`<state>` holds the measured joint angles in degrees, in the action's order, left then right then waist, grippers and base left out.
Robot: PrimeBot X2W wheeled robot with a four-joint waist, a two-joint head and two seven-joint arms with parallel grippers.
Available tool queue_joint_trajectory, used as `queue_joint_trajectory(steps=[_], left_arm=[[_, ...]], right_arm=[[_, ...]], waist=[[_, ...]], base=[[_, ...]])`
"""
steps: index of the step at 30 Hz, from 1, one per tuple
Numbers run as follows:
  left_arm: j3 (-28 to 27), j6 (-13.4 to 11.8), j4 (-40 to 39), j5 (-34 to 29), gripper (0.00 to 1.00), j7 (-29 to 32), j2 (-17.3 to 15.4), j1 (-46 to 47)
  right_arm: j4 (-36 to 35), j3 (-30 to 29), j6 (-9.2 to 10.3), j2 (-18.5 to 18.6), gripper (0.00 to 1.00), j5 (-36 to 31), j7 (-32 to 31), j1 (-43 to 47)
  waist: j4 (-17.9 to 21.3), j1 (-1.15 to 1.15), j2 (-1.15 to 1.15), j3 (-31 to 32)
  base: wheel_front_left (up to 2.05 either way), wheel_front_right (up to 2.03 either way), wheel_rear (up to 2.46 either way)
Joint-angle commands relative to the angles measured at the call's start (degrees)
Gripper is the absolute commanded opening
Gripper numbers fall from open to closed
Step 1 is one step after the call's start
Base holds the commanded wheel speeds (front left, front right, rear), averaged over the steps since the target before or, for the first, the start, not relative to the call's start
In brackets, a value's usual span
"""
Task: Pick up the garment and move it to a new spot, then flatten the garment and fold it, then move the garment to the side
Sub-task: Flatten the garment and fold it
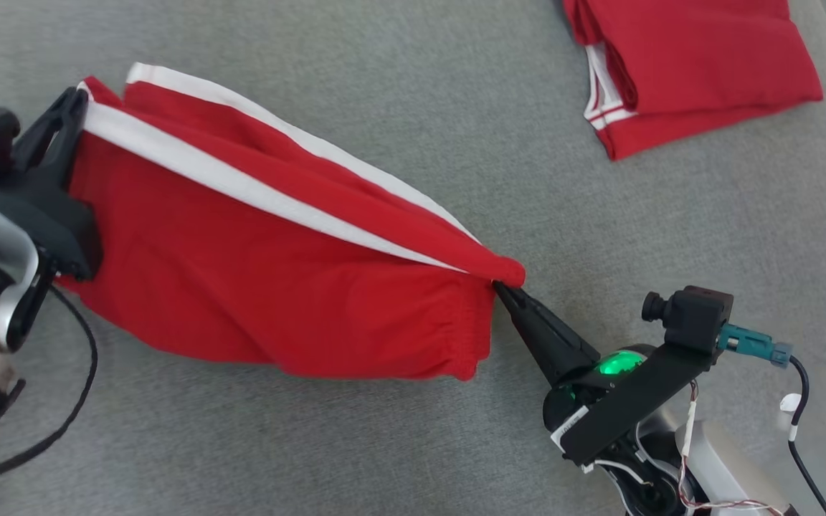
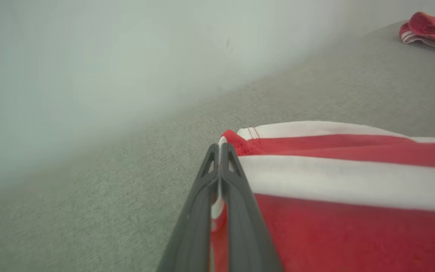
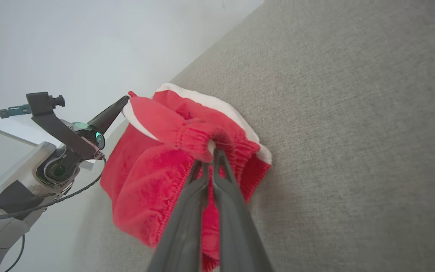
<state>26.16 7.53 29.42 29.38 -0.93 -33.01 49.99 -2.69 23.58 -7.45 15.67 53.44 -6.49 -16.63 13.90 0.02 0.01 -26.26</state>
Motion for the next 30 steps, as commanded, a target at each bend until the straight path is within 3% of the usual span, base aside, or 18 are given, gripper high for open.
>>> queue_joint_trajectory(steps=[1, 14, 15, 16, 17, 22, 30], left_arm=[[2.2, -0.1, 2.0, 0.9, 0.00, -0.6, -0.4, 2.8], [9.5, -0.1, 12.0, 4.8, 0.00, -4.3, 0.2, 10.7], [10.3, -0.1, 12.7, 4.7, 0.01, -4.8, 0.3, 10.8], [10.7, -0.1, 13.5, 4.6, 0.75, -5.5, 0.4, 11.0], [11.0, -0.1, 14.3, 4.9, 1.00, -6.2, 0.5, 11.0], [12.4, -0.1, 15.7, 6.8, 1.00, -10.5, 1.3, 10.0], [10.9, -0.3, 13.2, 9.5, 1.00, -13.7, -0.7, 6.1]], right_arm=[[0.6, -0.4, -0.01, -0.8, 0.00, 0.1, 0.9, -1.0], [3.9, -1.1, 0.00, -3.0, 0.00, -2.3, 2.3, -3.8], [4.2, -0.9, 0.00, -3.0, 0.57, -2.8, 2.3, -3.8], [4.4, -0.9, -0.01, -3.2, 1.00, -3.0, 2.5, -3.9], [4.5, -1.2, 0.00, -3.2, 1.00, -3.3, 2.7, -3.9], [3.8, -2.7, -0.01, -1.4, 1.00, -7.7, 4.8, -2.7], [-0.9, -8.2, -0.01, -3.0, 1.00, -14.3, 12.5, 1.1]], waist=[[2.4, -0.02, -0.01, -2.5], [3.3, -0.02, -0.01, -2.3], [3.3, -0.02, -0.01, -2.0], [3.3, -0.02, -0.01, -1.6], [3.2, -0.02, -0.01, -1.2], [2.8, -0.02, -0.01, 2.1], [2.5, -0.02, -0.01, 7.0]], base=[[0.00, 0.00, 0.00], [0.00, 0.00, 0.00], [0.00, 0.00, 0.00], [0.00, 0.00, 0.00], [0.00, 0.00, 0.00], [0.00, 0.00, 0.00], [0.00, 0.00, 0.00]])
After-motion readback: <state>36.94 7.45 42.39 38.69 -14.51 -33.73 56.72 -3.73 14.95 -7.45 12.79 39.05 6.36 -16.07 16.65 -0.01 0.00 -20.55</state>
